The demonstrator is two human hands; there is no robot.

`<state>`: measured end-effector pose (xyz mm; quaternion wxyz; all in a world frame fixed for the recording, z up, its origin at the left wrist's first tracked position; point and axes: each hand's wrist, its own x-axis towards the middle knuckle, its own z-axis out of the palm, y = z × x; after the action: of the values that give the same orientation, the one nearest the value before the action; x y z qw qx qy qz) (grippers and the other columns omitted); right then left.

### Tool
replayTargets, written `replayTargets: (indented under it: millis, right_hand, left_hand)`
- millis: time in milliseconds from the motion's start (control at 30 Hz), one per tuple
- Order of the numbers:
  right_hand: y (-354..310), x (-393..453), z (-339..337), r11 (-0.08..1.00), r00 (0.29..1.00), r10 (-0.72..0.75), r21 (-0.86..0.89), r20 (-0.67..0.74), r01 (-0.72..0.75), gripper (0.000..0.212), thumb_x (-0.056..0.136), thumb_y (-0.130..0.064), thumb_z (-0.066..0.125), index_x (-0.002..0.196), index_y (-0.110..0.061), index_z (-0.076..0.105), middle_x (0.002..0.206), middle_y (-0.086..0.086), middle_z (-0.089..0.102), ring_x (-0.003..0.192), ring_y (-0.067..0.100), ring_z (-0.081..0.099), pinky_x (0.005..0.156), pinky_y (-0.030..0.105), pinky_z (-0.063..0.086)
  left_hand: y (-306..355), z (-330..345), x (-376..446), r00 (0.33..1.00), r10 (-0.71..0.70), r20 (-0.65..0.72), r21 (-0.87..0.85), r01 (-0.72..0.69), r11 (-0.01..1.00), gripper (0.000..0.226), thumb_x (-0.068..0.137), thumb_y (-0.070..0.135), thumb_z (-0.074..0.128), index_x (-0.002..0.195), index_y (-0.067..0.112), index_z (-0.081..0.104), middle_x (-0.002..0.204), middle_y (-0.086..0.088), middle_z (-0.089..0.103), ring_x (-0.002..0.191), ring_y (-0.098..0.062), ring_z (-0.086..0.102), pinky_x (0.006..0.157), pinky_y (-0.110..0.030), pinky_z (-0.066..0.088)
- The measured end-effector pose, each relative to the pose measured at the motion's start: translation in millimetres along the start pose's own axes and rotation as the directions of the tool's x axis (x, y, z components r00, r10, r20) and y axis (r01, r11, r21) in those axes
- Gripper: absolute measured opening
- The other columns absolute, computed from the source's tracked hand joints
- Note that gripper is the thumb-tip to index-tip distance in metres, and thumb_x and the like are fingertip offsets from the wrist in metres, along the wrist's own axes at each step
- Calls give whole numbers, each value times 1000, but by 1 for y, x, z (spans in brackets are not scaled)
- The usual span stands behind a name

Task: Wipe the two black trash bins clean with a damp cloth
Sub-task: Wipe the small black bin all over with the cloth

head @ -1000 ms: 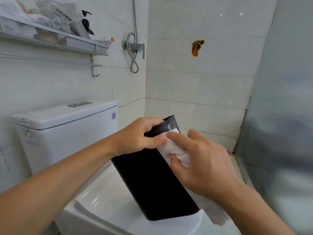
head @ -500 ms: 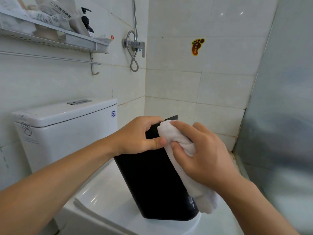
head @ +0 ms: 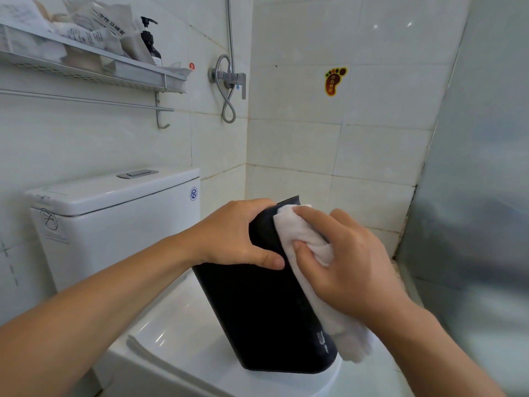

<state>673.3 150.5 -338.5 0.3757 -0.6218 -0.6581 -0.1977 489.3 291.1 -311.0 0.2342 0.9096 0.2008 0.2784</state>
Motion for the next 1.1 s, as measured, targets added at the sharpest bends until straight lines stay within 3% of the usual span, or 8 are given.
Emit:
replayTargets:
  millis: [100,233,367,567,733,867,933,1100]
  right_hand:
    - [-3,1,1,1000,999,-31,-3,-15,31,47,88,-52,54,135,-47,56,83,-9,49,65,14,55,52,32,48]
    - [9,11,4,992,991,115,-36,-68,-118,44,90,-48,55,135,-45,58,85,-7,52,68,20,58,55,31,44]
    - [8,5,-1,999,999,6,42,-47,-4,45,87,-44,59,132,-41,61,80,-10,49,64,12,54,52,32,47]
    - [20,2,-8,988,997,-69,136,-28,72,48,84,-49,62,132,-43,60,81,-13,46,66,10,54,56,35,49]
    - [19,-4,-3,994,998,25,106,59,-31,58,87,-65,58,142,-51,47,94,-10,53,80,11,58,67,35,52]
    - [16,-7,14,978,994,98,178,56,-107,51,97,-57,49,147,-55,36,98,-2,52,90,6,50,70,20,42]
    - [14,-9,21,963,985,165,208,58,-173,52,98,-58,43,149,-56,32,104,0,52,94,8,50,70,15,38]
    - [7,-10,32,964,981,194,184,5,-191,55,98,-60,40,151,-57,27,111,0,49,94,16,55,70,25,44]
  left_hand:
    - [4,1,-2,1000,15,-6,11,-15,1000,62,59,49,100,110,37,67,104,18,73,101,-6,68,91,-36,56]
    - [6,1,-3,1000,-18,6,-21,18,1000,62,58,46,101,109,34,68,102,16,74,97,-7,72,90,-42,60]
    - [8,3,-2,1000,-6,27,3,6,1000,75,55,60,94,120,33,68,111,13,75,105,-10,72,95,-46,58]
    - [10,4,-6,999,9,54,39,-11,999,84,57,59,94,132,37,64,121,17,73,113,-8,69,99,-43,57]
    - [15,4,-8,999,-30,46,-72,33,997,50,84,54,67,126,27,69,116,5,75,112,-17,70,101,-52,53]
    - [9,4,-5,998,-61,2,-171,61,983,44,98,36,47,118,3,68,114,-20,71,111,-39,66,102,-64,47]
    - [8,5,-4,997,-78,9,-160,78,984,38,95,30,49,118,7,70,112,-18,72,110,-39,67,102,-65,47]
    - [8,8,-1,996,-86,-5,-121,85,989,35,92,31,50,118,20,71,108,-5,75,108,-29,68,100,-62,49]
